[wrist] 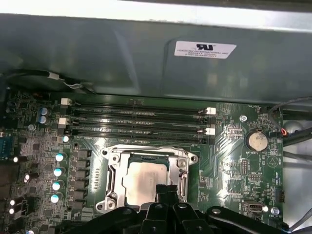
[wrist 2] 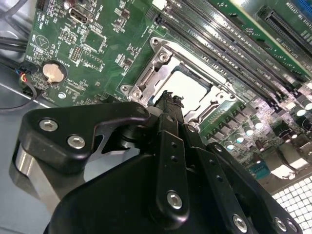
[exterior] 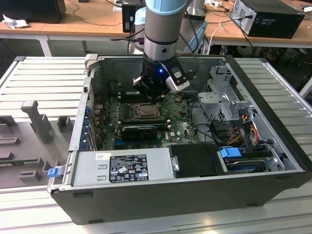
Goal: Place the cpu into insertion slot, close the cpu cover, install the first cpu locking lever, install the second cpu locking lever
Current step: 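Install the second cpu locking lever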
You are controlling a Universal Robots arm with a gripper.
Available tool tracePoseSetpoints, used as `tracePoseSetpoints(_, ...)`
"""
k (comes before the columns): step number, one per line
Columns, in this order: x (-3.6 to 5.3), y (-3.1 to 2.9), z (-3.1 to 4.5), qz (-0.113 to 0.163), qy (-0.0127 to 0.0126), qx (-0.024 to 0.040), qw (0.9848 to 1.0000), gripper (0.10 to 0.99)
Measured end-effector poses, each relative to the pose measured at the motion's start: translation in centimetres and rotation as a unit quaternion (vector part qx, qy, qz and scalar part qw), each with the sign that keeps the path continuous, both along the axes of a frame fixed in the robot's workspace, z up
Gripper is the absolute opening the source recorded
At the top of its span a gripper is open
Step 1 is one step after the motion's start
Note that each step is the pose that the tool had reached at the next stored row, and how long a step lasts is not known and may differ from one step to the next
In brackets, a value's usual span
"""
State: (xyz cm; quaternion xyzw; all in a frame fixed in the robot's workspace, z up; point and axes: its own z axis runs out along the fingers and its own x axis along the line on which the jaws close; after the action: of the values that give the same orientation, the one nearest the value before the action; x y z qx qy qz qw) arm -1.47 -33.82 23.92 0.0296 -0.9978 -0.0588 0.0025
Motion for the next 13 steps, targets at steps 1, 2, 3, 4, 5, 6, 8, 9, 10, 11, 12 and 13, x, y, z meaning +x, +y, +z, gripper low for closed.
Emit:
tracePoseSetpoints(1, 0.00, -0.06, 0.00, 0.000, 0.0000, 0.0000, 1.0000, 0.106)
tracePoseSetpoints(2, 0.00, -0.11, 0.00, 0.000, 0.0000, 0.0000, 1.0000, 0.106)
tracePoseSetpoints(3, 0.01, -0.19, 0.00, 0.000, 0.0000, -0.0001, 1.0000, 0.106)
tracePoseSetpoints(4, 0.00, -0.25, -0.01, 0.000, 0.0000, 0.0000, 1.0000, 0.106)
tracePoseSetpoints(5, 0.00, -0.35, -0.01, 0.000, 0.0000, 0.0000, 1.0000, 0.106)
tracePoseSetpoints(6, 0.00, -0.46, -0.01, 0.000, 0.0000, 0.0000, 1.0000, 0.106)
tracePoseSetpoints(8, 0.00, -0.63, -0.02, 0.000, 0.0000, 0.0000, 1.0000, 0.106)
tracePoseSetpoints(9, 0.00, -0.75, -0.02, 0.000, 0.0000, 0.0000, 1.0000, 0.106)
tracePoseSetpoints(10, 0.00, -0.88, -0.02, 0.000, 0.0000, 0.0000, 1.0000, 0.106)
tracePoseSetpoints(11, 0.00, -1.01, -0.02, 0.000, 0.0000, 0.0000, 1.0000, 0.106)
tracePoseSetpoints(12, 0.00, -1.08, -0.02, 0.000, 0.0000, -0.0001, 1.0000, 0.106)
tracePoseSetpoints(13, 0.00, -1.12, -0.02, 0.000, 0.0000, 0.0000, 1.0000, 0.106)
